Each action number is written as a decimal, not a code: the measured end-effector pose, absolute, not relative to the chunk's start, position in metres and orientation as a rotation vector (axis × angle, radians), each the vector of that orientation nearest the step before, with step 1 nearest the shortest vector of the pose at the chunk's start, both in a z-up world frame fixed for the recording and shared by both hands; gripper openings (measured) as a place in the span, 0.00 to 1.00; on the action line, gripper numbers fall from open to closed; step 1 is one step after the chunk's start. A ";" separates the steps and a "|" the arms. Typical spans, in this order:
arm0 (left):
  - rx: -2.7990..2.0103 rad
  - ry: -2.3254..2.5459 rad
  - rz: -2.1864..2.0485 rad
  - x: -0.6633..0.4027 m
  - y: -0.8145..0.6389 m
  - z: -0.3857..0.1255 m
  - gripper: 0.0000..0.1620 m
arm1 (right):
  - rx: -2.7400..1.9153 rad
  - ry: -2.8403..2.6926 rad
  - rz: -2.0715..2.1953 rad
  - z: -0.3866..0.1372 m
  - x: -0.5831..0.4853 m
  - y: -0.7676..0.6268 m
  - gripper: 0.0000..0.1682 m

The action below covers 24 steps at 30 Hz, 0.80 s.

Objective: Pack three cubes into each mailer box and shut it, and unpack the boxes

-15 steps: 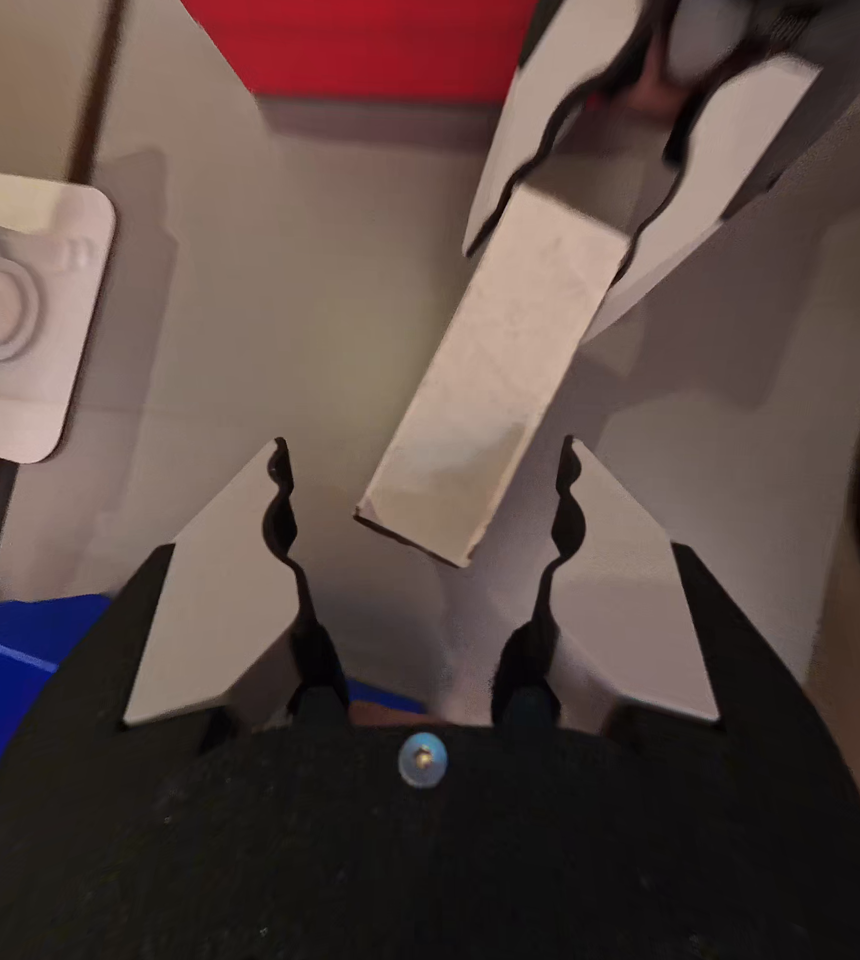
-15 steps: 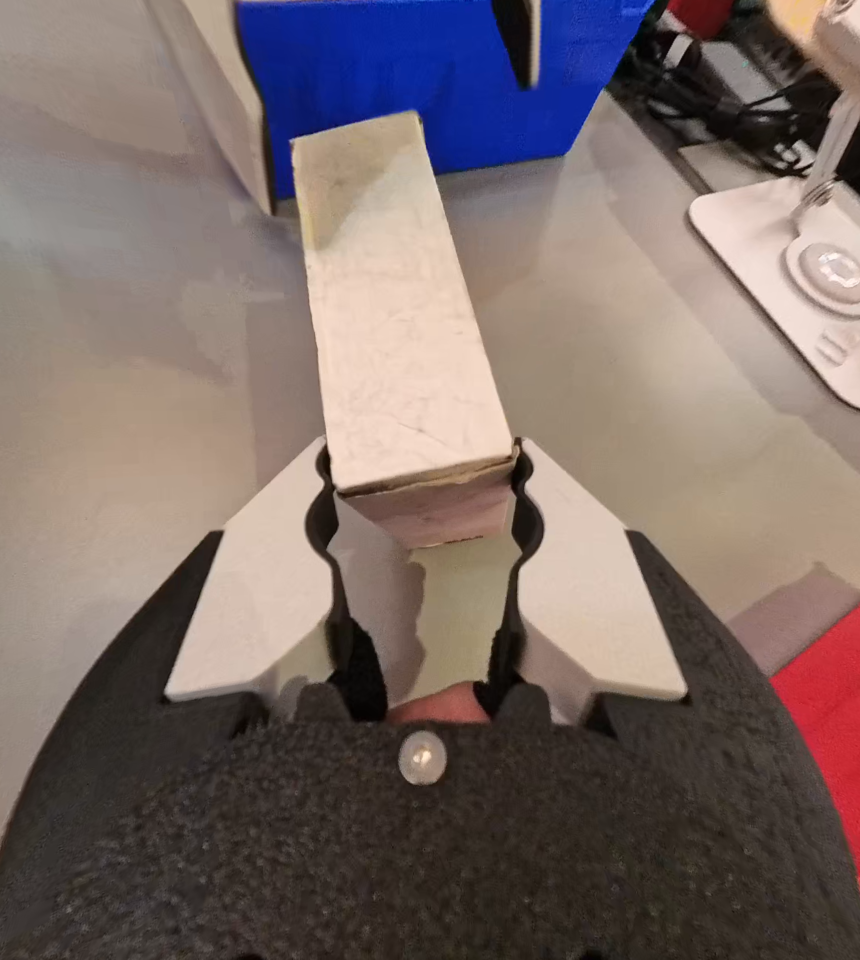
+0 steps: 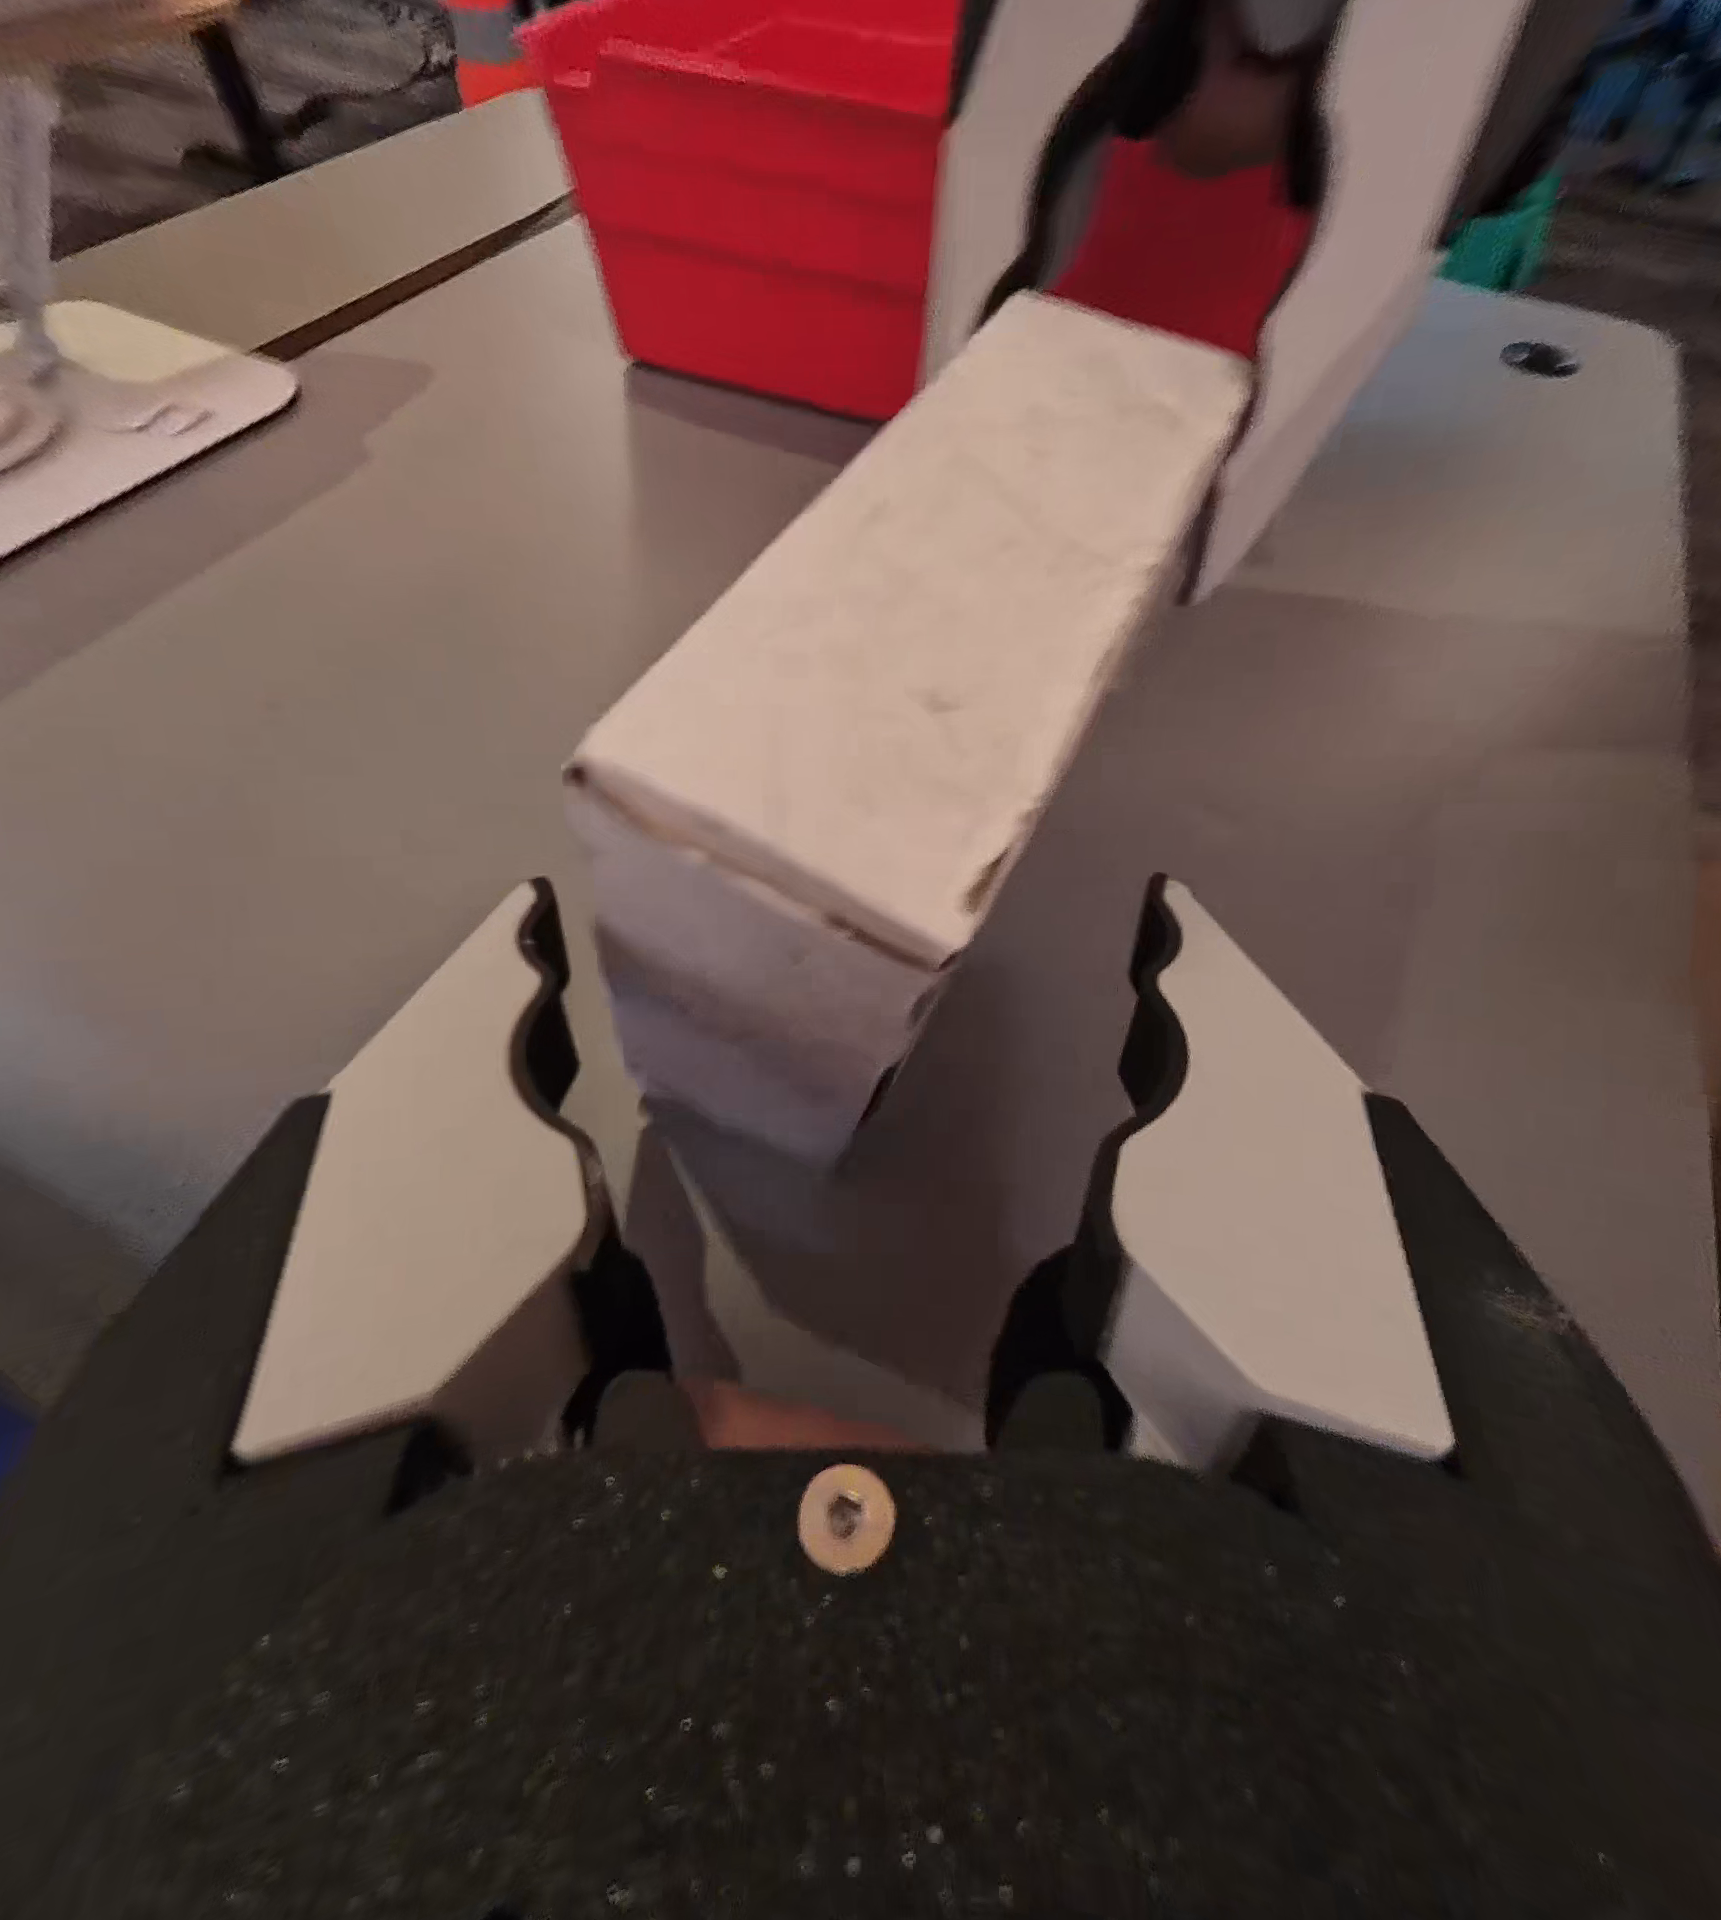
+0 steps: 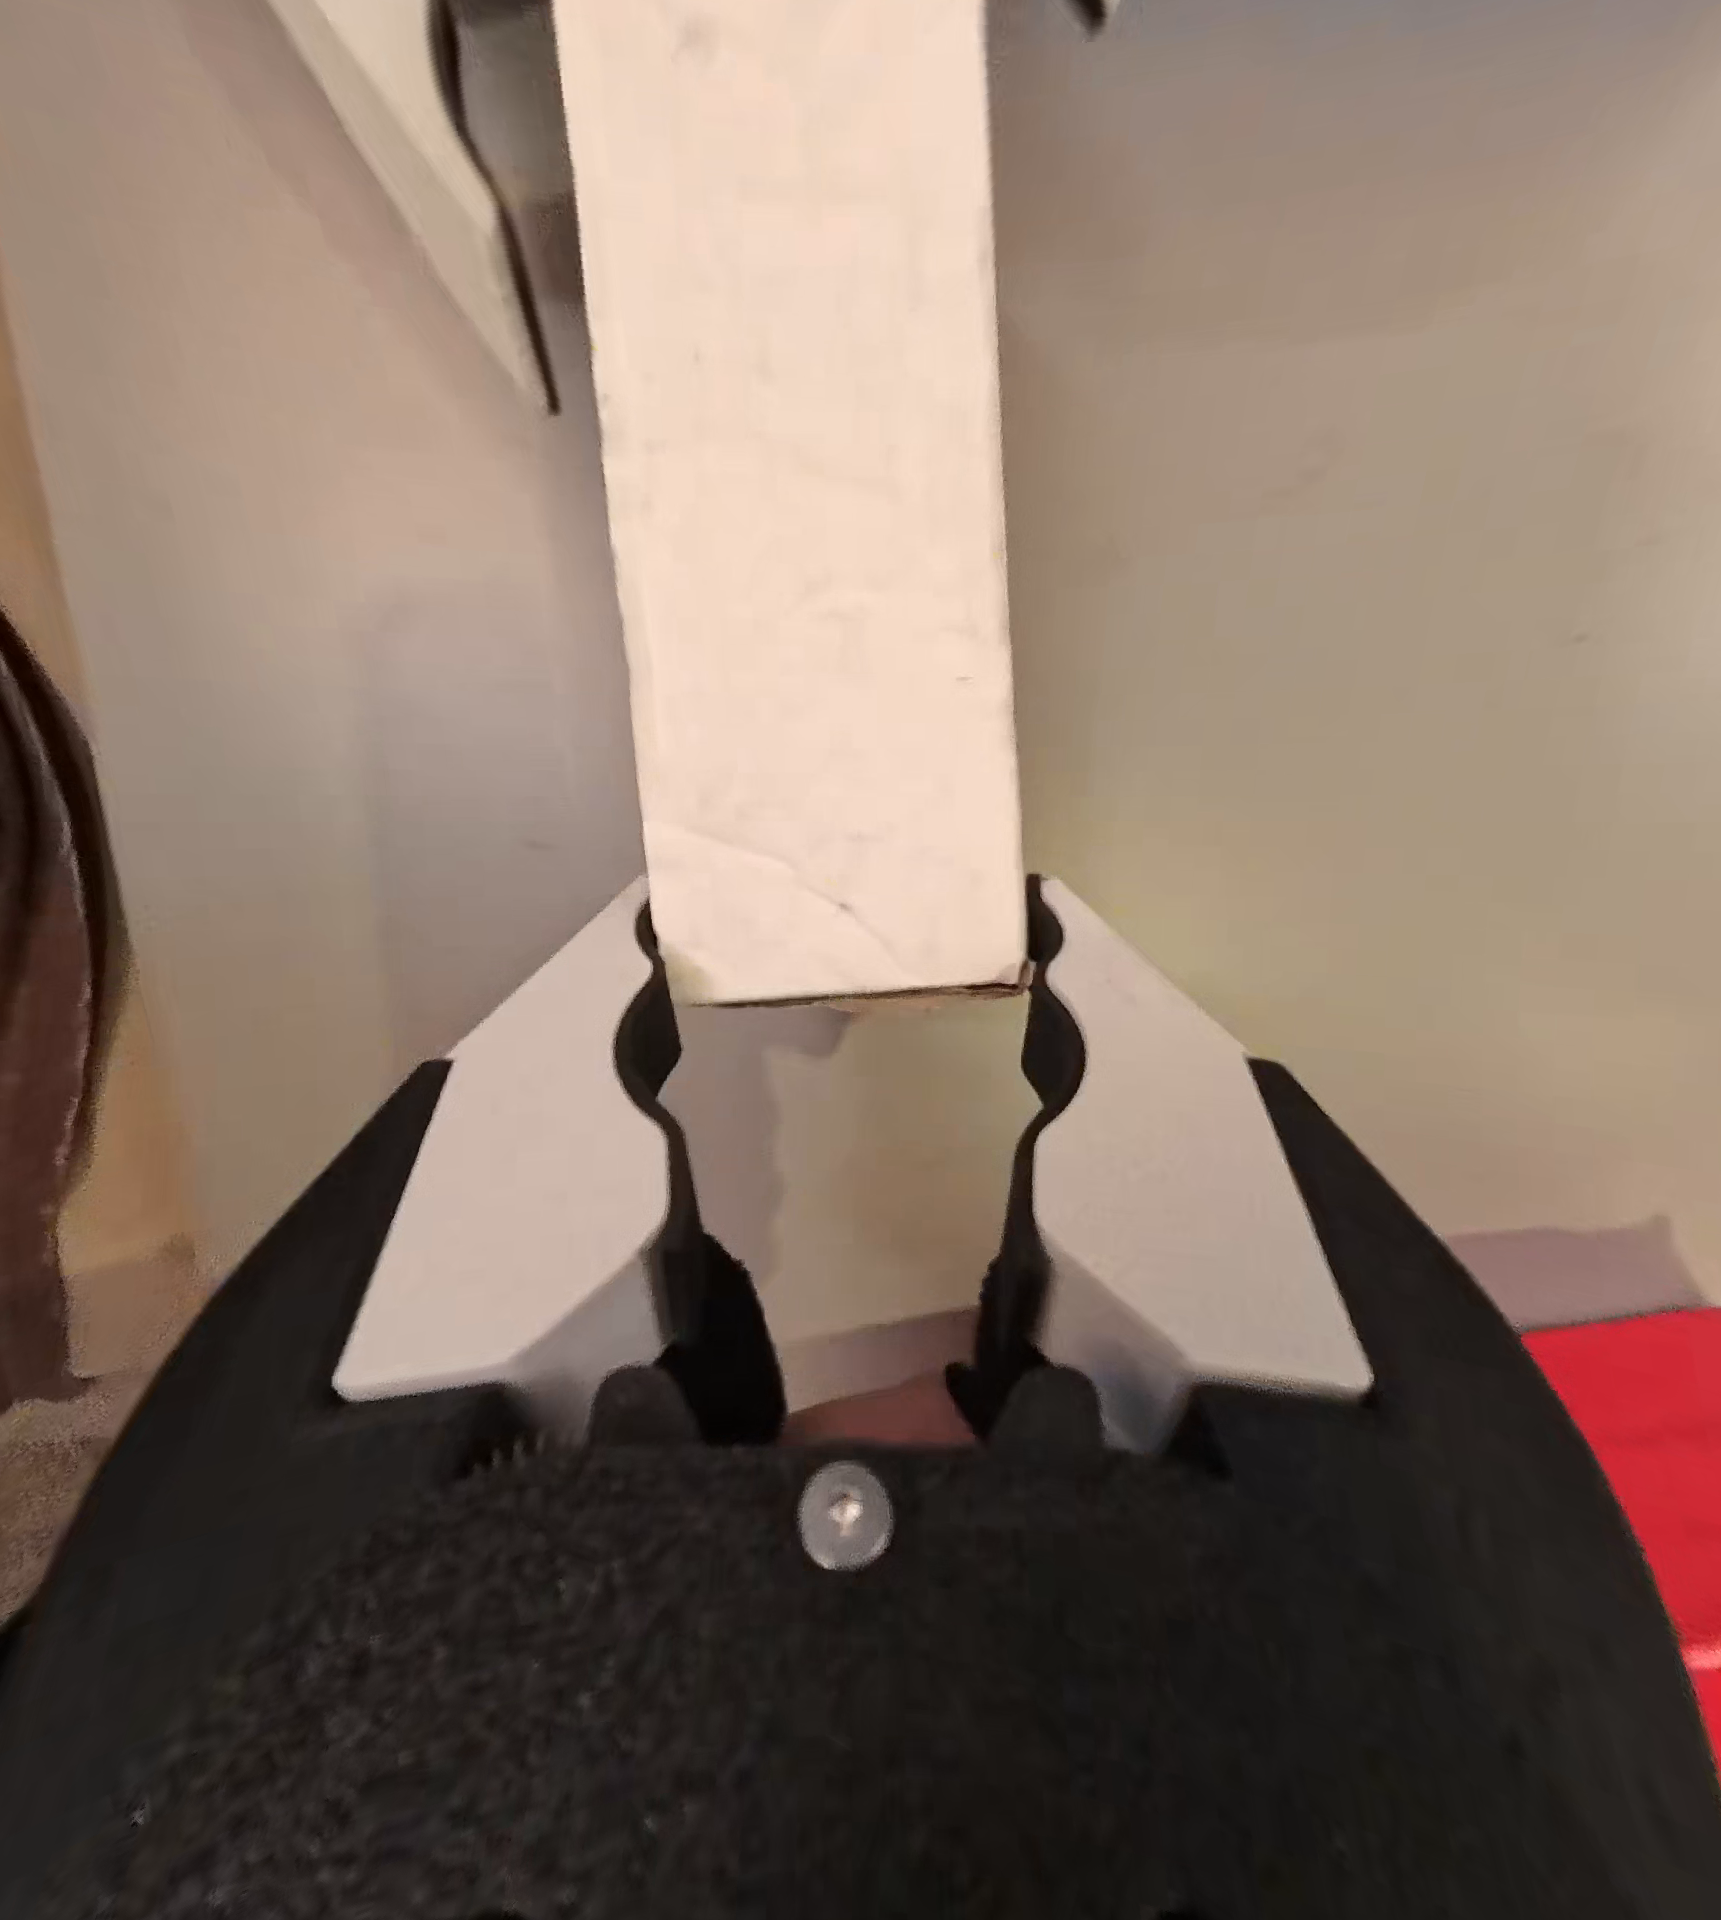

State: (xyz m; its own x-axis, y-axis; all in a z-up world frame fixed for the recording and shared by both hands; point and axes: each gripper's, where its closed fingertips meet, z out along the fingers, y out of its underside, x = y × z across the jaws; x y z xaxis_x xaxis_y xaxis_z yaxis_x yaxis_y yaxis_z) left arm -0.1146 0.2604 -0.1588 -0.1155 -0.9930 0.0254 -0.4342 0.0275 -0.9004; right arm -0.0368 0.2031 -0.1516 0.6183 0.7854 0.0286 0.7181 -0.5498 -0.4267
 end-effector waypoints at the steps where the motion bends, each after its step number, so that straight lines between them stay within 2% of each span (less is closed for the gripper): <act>1: -1.445 1.627 -1.068 -0.110 0.258 -0.158 0.65 | -2.438 -1.221 0.237 -0.153 -0.036 0.207 0.39; 4: -1.415 1.587 -0.978 -0.097 0.273 -0.161 0.51 | -2.420 -1.221 0.238 -0.152 -0.032 0.221 0.39; 7: -1.478 1.538 -0.993 -0.087 0.282 -0.163 0.49 | -2.422 -1.088 0.098 -0.138 -0.017 0.236 0.42; 9: -1.503 1.491 -0.938 -0.079 0.290 -0.163 0.48 | -2.303 -0.968 -0.016 -0.110 -0.016 0.250 0.42; 10: -1.518 1.468 -0.926 -0.075 0.293 -0.163 0.48 | -2.224 -0.926 -0.059 -0.095 -0.022 0.254 0.40; 14: -1.527 1.446 -0.917 -0.059 0.302 -0.163 0.47 | -1.972 -1.020 -0.210 -0.075 -0.070 0.255 0.19; 17: -1.528 1.450 -0.930 -0.057 0.302 -0.163 0.46 | -1.895 -1.127 -0.401 -0.080 -0.080 0.265 0.14; 19: -1.523 1.455 -0.936 -0.058 0.301 -0.163 0.45 | -1.878 -1.163 -0.385 -0.082 -0.087 0.270 0.11; 24: -1.526 1.454 -0.943 -0.059 0.300 -0.163 0.44 | -1.909 -1.273 -0.366 -0.101 -0.096 0.283 0.11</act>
State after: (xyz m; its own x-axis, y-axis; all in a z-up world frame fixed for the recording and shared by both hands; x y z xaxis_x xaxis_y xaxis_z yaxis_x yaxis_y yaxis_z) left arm -0.0590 0.3003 -0.1628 0.0575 -0.9982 -0.0143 -0.3942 -0.0095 -0.9190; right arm -0.0960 0.2832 -0.1010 0.4529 0.6428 0.6177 0.8727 -0.1781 -0.4546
